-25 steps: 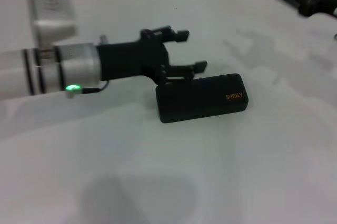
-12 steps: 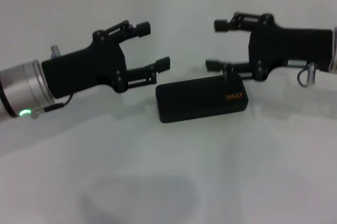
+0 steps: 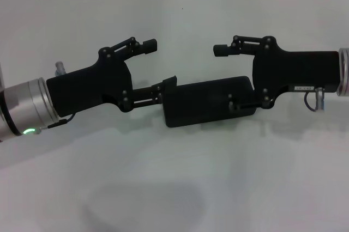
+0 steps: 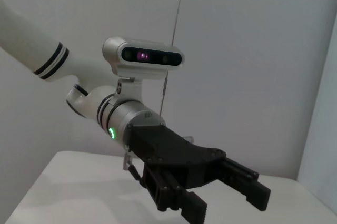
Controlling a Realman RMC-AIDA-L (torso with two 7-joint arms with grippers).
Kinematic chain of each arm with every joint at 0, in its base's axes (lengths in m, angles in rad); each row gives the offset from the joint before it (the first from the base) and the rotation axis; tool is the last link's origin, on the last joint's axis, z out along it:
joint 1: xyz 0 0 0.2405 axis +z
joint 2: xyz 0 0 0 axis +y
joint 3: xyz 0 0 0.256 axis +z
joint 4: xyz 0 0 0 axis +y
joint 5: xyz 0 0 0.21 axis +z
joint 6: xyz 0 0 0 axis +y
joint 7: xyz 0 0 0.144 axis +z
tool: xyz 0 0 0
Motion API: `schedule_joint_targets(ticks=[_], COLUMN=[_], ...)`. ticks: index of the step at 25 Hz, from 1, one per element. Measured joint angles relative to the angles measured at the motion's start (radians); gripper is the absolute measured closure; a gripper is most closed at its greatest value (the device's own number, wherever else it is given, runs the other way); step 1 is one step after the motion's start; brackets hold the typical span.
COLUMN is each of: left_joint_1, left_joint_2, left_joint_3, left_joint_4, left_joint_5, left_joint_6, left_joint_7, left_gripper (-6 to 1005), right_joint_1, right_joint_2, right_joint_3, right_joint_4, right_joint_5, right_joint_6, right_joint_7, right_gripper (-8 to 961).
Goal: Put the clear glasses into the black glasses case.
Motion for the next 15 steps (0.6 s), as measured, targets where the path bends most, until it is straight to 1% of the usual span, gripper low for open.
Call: schedule_joint_targets(ticks=[15], left_joint_1=[0.003], left_joint_2=[0.005], left_joint_3=[-0.009], left_joint_4=[0.002], left_joint_5=[0.017], left_joint_6=[0.023], left_joint_7=[0.034], left_gripper=[147], right_joint_1=[-0.007], right_joint_2=[0.0], right_joint_3=[-0.006], right_joint_4=[-0.005], right_joint_5=[0.002], right_joint_6=[0.008], right_joint_7=[-0.034], right_gripper=[170])
